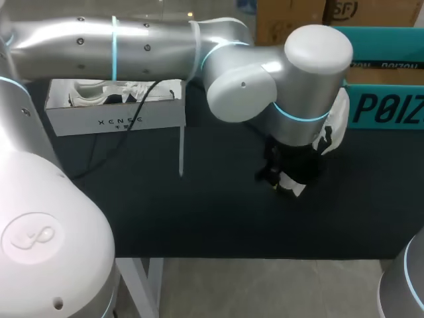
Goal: Take the shoe out of the shoebox, open the shoe tongue, remove and reinsert the insole, then place the shoe into the shoebox
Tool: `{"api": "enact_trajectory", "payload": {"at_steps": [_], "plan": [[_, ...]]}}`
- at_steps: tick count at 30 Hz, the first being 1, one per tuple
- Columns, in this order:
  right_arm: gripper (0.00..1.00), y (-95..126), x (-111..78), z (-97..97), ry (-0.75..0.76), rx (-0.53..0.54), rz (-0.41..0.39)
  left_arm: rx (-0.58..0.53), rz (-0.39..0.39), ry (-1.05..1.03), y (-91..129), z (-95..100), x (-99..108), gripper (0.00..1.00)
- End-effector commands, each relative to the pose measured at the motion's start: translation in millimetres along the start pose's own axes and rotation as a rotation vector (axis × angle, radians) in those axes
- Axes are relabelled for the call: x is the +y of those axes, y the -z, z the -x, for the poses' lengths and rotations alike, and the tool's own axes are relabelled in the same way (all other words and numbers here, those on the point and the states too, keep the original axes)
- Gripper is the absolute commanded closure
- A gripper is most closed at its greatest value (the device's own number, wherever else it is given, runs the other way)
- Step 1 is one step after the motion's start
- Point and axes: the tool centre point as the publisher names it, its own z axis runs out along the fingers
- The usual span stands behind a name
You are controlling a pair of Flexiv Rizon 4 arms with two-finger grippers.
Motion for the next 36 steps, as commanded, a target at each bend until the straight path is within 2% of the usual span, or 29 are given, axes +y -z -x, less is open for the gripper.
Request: {"api": "enact_trajectory", "payload": {"at_steps": [1,2,4,5,8,9,11,14,16,17,21,23,36], "plan": [[0.0,-0.8,-0.5,0.0,0.0,-0.001,-0.002,-0.086,-0.082,-0.056,14.7,-28.9,49.8,1.0],[0.0,-0.8,-0.5,0.0,0.0,-0.001,-0.002,-0.085,-0.043,-0.037,18.3,-34.1,60.0,1.0],[0.0,-0.8,-0.5,0.0,0.0,-0.001,-0.002,-0.05,-0.006,-0.015,23.1,-45.3,77.8,1.0],[0.0,-0.8,-0.5,0.0,0.0,-0.001,-0.002,-0.077,-0.005,-0.013,26.6,-49.8,86.0,1.0],[0.0,-0.8,-0.5,0.0,0.0,-0.001,-0.002,-0.016,0.069,-0.115,31.4,-60.4,106.2,1.0],[0.0,-0.8,-0.5,0.0,0.0,-0.001,-0.002,-0.033,0.054,-0.16,33.6,-62.0,110.1,1.0],[0.0,-0.8,-0.5,0.0,0.0,-0.001,-0.002,-0.033,0.056,-0.119,39.4,-68.7,125.1,1.0],[0.0,-0.8,-0.5,0.0,0.0,-0.001,-0.002,0.014,0.085,-0.128,44.4,-79.2,145.9,1.0],[0.0,-0.8,-0.5,0.0,0.0,-0.001,-0.002,0.0,0.073,-0.134,51.1,-84.6,157.1,1.0],[0.0,-0.8,-0.5,0.0,0.0,-0.001,-0.002,0.031,0.094,-0.137,54.0,-87.2,161.1,1.0],[0.0,-0.8,-0.5,0.0,0.0,-0.001,-0.002,0.075,0.091,-0.112,60.3,-103.8,183.8,1.0],[0.0,-0.8,-0.5,0.0,0.0,-0.001,-0.002,0.055,0.142,-0.026,65.1,-109.6,193.0,1.0],[0.0,-0.8,-0.5,0.0,0.0,-0.001,-0.002,0.055,0.142,-0.026,65.1,-109.6,193.0,1.0]]}}
